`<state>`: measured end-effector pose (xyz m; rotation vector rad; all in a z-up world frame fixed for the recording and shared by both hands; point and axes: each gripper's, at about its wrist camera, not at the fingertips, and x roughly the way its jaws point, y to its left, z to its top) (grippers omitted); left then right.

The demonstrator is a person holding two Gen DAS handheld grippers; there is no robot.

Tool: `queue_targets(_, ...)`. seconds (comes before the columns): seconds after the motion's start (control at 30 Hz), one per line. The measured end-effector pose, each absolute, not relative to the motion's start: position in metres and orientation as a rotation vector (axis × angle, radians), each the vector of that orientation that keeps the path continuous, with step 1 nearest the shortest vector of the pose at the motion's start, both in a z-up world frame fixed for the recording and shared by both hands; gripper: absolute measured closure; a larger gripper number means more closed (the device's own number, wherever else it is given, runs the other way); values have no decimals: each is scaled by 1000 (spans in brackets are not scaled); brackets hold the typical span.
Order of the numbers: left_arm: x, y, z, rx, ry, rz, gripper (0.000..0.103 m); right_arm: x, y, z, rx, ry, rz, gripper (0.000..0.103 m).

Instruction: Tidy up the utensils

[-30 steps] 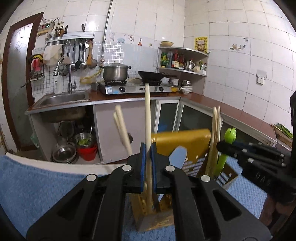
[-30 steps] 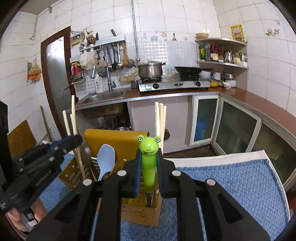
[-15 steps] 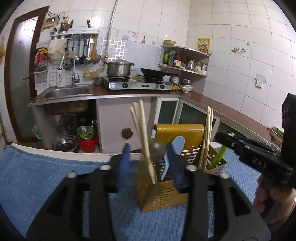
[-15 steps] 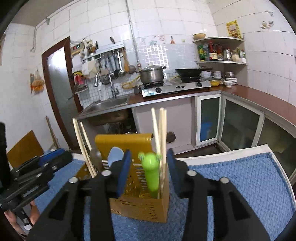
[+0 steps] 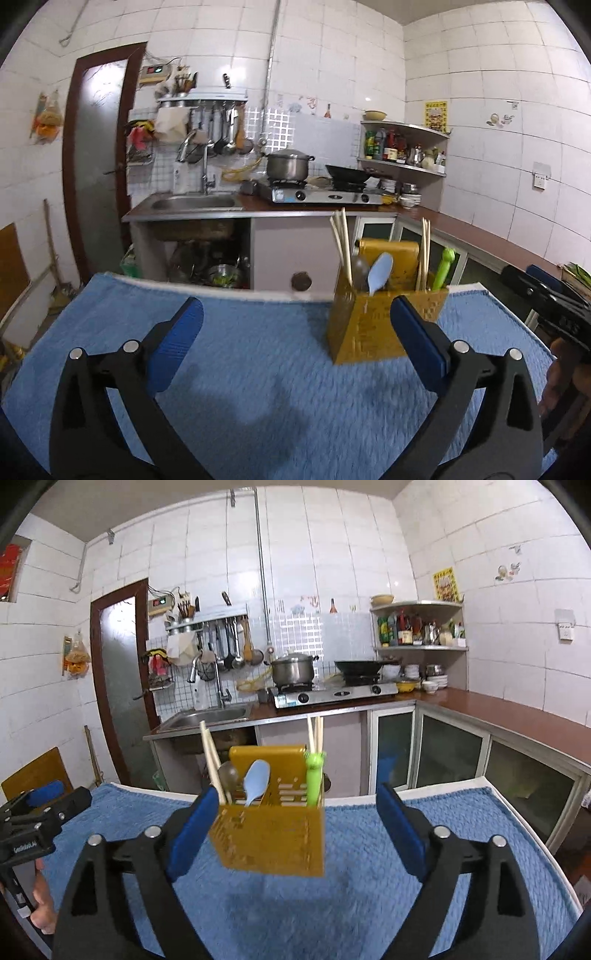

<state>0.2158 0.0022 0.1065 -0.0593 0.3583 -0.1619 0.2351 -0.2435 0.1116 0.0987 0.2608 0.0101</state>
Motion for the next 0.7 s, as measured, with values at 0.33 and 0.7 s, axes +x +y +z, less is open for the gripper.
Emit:
queue_targets(0.33,134,9,88,-59,342,-124,5,153,-215,77,83,267,-15,5)
queue_targets(0.7,92,7,44,-42,392,-97,5,104,-206,37,58,296,-54,4)
